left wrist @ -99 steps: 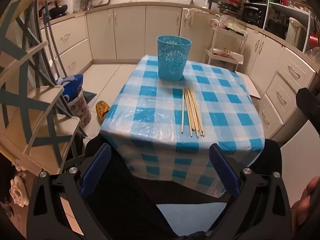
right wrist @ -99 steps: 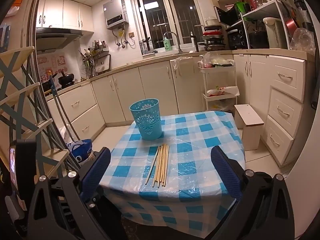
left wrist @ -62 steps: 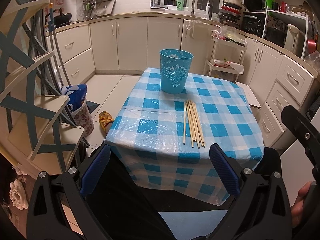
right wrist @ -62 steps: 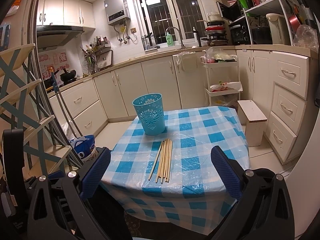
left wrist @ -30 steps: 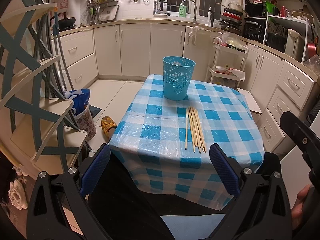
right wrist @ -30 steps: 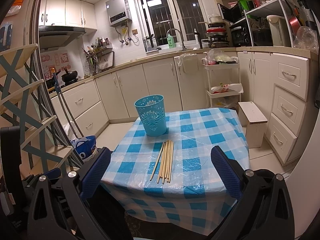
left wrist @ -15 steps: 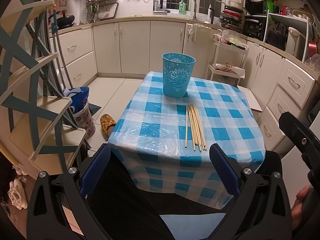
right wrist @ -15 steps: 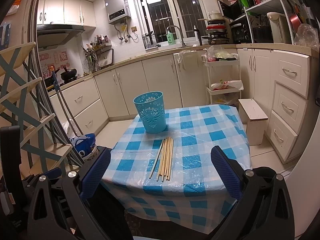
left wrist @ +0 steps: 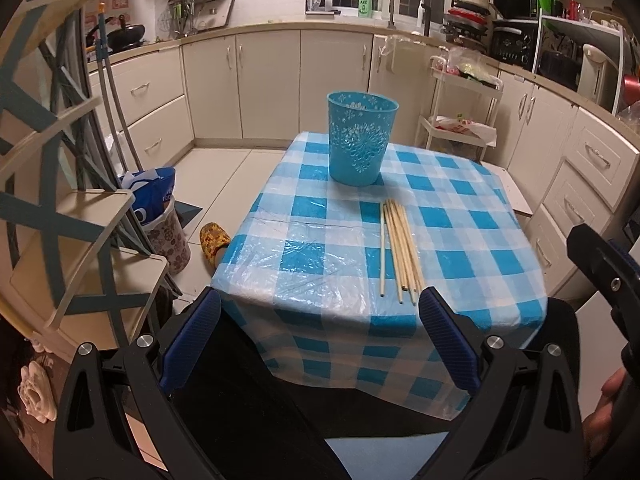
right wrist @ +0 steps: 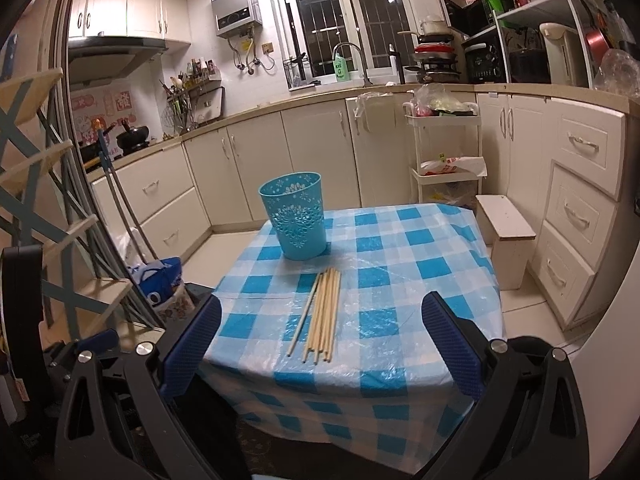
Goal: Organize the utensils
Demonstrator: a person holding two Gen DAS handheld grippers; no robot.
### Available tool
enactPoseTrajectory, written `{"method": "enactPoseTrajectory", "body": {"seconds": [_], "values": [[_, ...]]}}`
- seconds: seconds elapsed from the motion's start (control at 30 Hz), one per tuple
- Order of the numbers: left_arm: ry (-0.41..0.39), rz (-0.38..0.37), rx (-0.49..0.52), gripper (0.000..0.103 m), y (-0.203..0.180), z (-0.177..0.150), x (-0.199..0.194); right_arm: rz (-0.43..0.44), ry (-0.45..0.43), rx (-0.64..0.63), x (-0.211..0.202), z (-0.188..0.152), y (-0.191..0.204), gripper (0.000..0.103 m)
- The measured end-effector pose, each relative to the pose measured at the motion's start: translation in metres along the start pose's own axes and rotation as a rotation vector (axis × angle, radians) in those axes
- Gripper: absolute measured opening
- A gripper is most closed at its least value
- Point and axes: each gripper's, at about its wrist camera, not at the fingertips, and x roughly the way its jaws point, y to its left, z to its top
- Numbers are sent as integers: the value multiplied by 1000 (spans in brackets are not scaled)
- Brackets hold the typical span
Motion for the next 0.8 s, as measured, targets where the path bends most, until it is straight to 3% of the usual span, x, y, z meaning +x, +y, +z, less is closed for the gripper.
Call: {"method": "enactPoseTrajectory", "body": {"seconds": [0.2,0.37,0.57,0.8], "values": [[63,2,-29,95,11,12,54,13,168,17,83,-9,-22,93],[91,21,-43,95,16,25,91,50,335,22,166,-17,-34,57],[136,19,-60,95,16,43,134,109,429,-4,237,-17,-26,39],[163,26,-62,95,13,56,168,123,475,-16,283,-10,-17,26]]}}
